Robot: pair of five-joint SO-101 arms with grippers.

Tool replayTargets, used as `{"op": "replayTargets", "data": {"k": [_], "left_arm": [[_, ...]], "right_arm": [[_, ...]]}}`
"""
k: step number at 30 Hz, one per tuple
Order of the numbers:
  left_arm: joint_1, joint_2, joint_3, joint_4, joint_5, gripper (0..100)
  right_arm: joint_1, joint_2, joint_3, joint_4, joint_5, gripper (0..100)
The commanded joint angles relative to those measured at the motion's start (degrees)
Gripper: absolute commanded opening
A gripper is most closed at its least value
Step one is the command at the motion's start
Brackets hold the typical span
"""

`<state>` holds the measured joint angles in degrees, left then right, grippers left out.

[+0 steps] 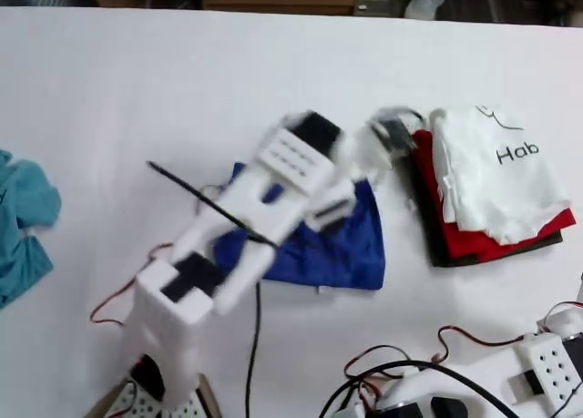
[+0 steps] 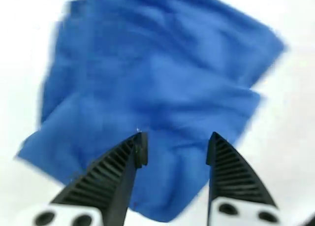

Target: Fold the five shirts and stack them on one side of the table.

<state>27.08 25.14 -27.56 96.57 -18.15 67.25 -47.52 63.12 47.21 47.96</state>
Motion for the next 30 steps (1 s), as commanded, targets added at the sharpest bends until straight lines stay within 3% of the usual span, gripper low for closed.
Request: {"op": "replayTargets", "data": {"k": [1, 6, 17, 23, 30], "left_arm": [[-9.9, -2.5, -1.9, -4.1, -0.4, 22], [-17.2, 3.3, -2.3, -8.2, -0.4, 22], [-24.8, 15.7, -2.9, -16.4, -4.6, 22], [-28.7, 20.2, -9.2, -15.9, -4.1, 22], [-28.1, 20.7, -17.0, -8.1, -4.2, 22]], "right_arm": [[-0.1, -1.5, -0.3, -0.5, 0.1, 25.4], [-0.6, -1.5, -0.3, -0.5, 0.1, 25.4], [-4.4, -1.5, -0.1, 0.4, 0.4, 25.4], [-16.2, -1.9, -0.3, 5.4, 0.5, 25.4], [-45.1, -2.0, -6.4, 12.9, 3.4, 25.4]]}}
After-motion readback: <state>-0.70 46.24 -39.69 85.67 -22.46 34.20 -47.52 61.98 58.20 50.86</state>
